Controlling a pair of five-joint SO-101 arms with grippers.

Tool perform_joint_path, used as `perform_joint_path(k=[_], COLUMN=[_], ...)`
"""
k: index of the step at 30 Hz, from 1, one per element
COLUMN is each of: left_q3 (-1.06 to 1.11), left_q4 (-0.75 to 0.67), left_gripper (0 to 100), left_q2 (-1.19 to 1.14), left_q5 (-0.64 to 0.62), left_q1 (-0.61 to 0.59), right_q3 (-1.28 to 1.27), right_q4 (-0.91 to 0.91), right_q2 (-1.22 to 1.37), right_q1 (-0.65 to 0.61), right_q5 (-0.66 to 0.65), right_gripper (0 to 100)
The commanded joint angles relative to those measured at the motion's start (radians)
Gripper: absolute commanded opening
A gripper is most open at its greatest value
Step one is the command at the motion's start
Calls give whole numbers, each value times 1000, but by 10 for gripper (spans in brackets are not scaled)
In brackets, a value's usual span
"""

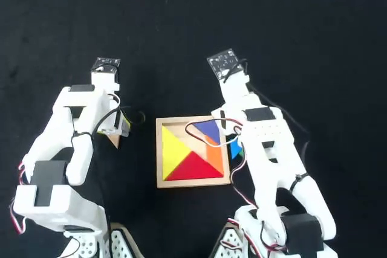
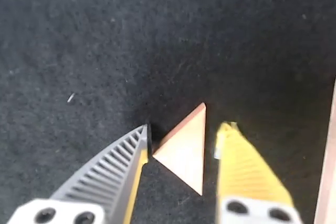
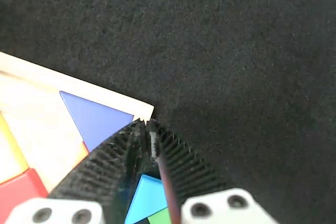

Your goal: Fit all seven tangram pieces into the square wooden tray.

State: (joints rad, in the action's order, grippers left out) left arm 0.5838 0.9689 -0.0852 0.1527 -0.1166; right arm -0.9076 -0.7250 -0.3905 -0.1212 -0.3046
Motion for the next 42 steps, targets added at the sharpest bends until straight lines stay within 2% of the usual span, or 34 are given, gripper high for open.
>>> perform_joint_path(k=[1,14,31,36,42], left_q3=[-47,-45,-45,-45,-45], left_q4=[-6,72,68,69,66], left_gripper=[186,185,180,180,180], left_q2=[-3,-11,-12,-12,-12], left_q5=[9,3,0,-52,-52], left_q1=[-15,-15,-13,-12,-12], right_q3=[22,21,21,21,27], right_q4=[17,17,17,17,18], right_q2=[8,8,8,7,2], right_q1=[15,15,15,17,68], right_q5=[2,2,2,2,2], right_gripper=[11,11,11,11,11])
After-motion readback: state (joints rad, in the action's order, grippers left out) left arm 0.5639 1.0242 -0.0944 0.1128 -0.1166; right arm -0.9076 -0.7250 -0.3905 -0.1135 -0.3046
